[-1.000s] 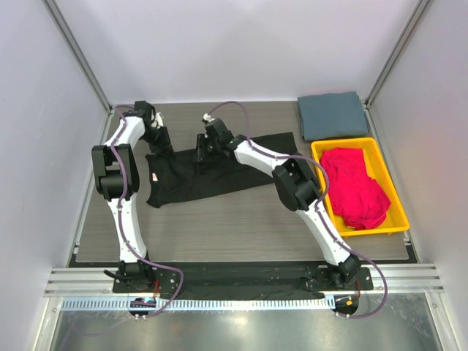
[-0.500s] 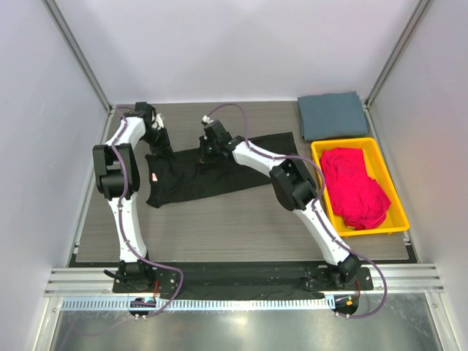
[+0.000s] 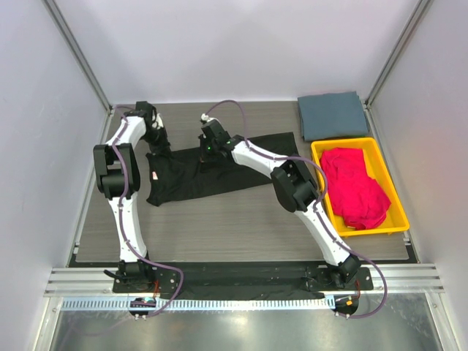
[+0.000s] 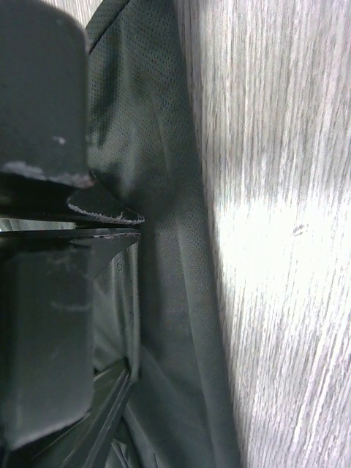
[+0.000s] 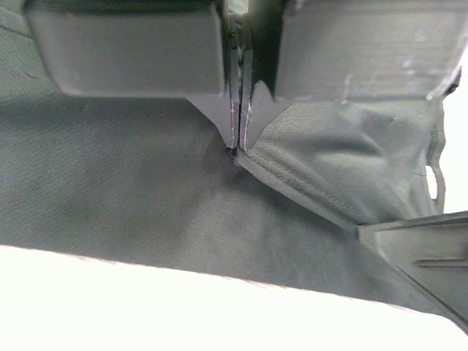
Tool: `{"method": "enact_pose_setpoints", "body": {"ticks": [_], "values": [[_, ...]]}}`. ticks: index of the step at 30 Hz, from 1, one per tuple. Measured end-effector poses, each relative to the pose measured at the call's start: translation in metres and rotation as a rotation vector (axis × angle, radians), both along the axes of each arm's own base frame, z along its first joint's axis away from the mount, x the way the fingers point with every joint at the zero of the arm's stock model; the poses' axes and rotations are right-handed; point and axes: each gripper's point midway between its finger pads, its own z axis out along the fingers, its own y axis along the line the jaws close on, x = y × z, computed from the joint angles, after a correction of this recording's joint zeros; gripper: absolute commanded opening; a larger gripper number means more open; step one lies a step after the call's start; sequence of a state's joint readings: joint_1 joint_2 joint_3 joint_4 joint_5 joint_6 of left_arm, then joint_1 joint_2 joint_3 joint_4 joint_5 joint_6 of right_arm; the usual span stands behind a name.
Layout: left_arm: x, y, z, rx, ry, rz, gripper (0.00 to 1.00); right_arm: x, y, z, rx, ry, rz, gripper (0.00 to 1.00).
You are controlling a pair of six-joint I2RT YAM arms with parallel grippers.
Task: Fold and stack the t-shirts
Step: Fold the tshirt
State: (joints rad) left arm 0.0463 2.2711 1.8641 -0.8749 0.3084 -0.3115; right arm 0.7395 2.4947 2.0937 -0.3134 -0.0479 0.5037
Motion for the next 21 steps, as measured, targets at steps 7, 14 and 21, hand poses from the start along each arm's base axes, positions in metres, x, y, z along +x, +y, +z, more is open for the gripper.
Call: {"method": "enact_pose_setpoints", "body": {"ticks": [7,14,21], "values": [[0.003,-0.002,0.001,-0.003,-0.011,-0.003,0.00,0.003,-0.002,0.012,0.002,-0.025,-0.011,0.01],[0.007,-0.003,0.002,-0.005,-0.032,-0.005,0.04,0.007,-0.005,0.010,-0.012,-0.037,-0.032,0.01],[0.018,-0.002,0.008,0.003,-0.074,-0.005,0.13,0.008,-0.012,0.001,-0.040,-0.045,-0.051,0.01]]}}
